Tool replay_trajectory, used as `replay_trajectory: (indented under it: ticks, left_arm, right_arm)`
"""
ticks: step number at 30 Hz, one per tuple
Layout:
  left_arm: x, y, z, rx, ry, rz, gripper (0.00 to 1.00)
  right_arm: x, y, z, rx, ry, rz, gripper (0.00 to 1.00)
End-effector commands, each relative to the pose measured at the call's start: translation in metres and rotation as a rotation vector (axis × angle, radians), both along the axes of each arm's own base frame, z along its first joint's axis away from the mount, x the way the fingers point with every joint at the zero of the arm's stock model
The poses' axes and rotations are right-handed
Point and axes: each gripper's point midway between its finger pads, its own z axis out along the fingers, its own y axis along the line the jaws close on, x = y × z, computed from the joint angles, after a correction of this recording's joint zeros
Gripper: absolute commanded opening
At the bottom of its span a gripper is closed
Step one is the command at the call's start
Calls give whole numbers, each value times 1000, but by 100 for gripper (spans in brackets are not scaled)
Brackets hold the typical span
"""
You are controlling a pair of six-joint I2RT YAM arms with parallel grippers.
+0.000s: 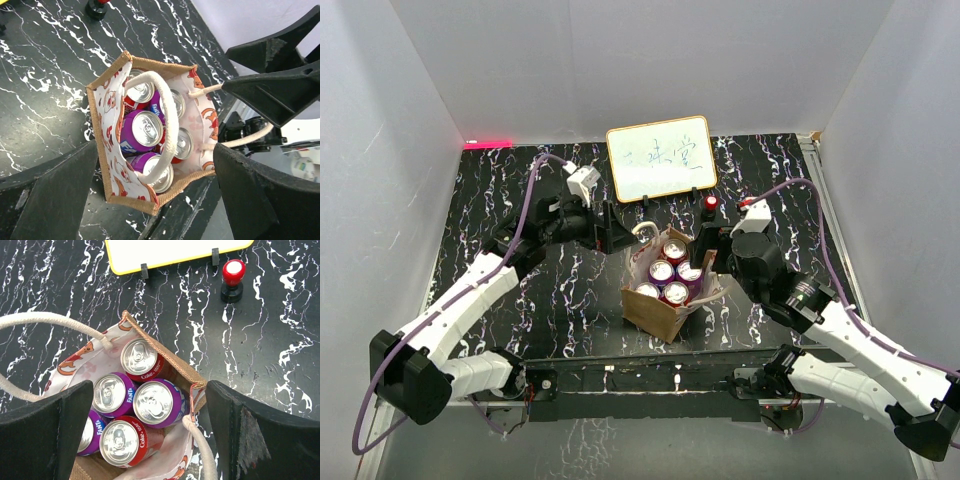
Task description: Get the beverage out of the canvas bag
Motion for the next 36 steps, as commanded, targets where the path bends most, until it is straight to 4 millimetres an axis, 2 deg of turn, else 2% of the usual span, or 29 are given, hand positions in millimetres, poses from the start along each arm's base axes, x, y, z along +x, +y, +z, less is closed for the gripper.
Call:
replay_trajectory:
  ticks: [1,5,7,10,14,16,19,25,30,33,36]
  left_arm:
    - [16,2,-4,109,-34,41,97]
    - [20,-11,-16,122,1,2,89]
    - [21,-14,-22,130,9,-7,84]
    - [23,-16,-28,146,5,-8,78]
    - [28,-9,-34,210,-32,8,60]
    - [32,-3,-39,243,-49,28,55]
    - [35,3,-40,250,-101,54,47]
    - [34,4,-47,216,-165,54,27]
    - [25,0,-69,230,-132,-11,10]
    - [20,-4,-78,250,-103,-68,1]
    - [18,-6,-80,264,-115,-111,0]
  right_arm:
    - [2,8,21,35,-47,35,99]
    - [-6,26,23,42,-37,155,99]
    - [-14,40,21,56,-16,245,90]
    - [-27,55,7,77,53,338,76]
    - [-46,63,-23,123,209,369,59]
    - [-57,67,-32,154,286,384,51]
    - [-75,72,-39,195,386,417,44]
    - [-103,71,-68,244,499,460,34]
    - [-126,67,-91,260,596,500,28]
    - [-130,56,-101,228,615,459,29]
    - [-124,44,-108,182,604,398,29]
